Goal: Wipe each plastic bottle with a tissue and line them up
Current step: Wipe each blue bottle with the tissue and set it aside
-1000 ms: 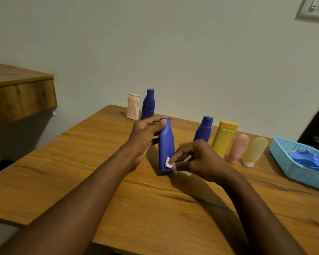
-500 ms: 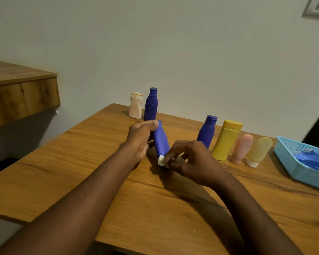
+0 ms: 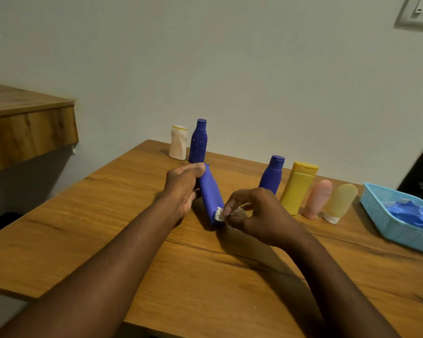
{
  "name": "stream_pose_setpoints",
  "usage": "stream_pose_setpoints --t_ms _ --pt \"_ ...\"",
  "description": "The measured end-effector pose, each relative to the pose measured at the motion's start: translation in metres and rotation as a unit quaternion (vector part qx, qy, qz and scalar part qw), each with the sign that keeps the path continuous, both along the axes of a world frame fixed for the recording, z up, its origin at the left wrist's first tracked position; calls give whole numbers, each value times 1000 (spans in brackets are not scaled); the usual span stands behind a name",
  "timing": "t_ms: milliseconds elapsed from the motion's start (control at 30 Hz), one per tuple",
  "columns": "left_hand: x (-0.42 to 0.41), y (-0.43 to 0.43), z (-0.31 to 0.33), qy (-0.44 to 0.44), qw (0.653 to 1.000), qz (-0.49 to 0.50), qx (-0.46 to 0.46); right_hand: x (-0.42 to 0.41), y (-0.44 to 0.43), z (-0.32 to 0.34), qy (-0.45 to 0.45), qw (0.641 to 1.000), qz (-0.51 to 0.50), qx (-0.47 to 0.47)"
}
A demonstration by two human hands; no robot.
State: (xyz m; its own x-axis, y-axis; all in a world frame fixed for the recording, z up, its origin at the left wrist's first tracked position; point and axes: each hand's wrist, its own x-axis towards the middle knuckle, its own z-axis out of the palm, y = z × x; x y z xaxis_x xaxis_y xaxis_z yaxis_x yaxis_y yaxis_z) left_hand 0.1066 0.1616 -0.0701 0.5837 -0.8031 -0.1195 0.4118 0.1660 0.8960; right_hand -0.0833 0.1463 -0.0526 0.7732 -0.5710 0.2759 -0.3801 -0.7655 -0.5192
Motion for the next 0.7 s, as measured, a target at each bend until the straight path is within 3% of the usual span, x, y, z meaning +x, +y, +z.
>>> stream_pose_setpoints --t_ms 200,533,700 --pt "2 -1 0 4 1000 0 7 11 12 -1 8 999 44 -9" --pt "4 1 -1 6 1000 -5 16 -4 -6 -2 48 998 -25 -13" --pt "3 0 -1 21 1000 11 11 2 3 -2 4 1000 -3 -13"
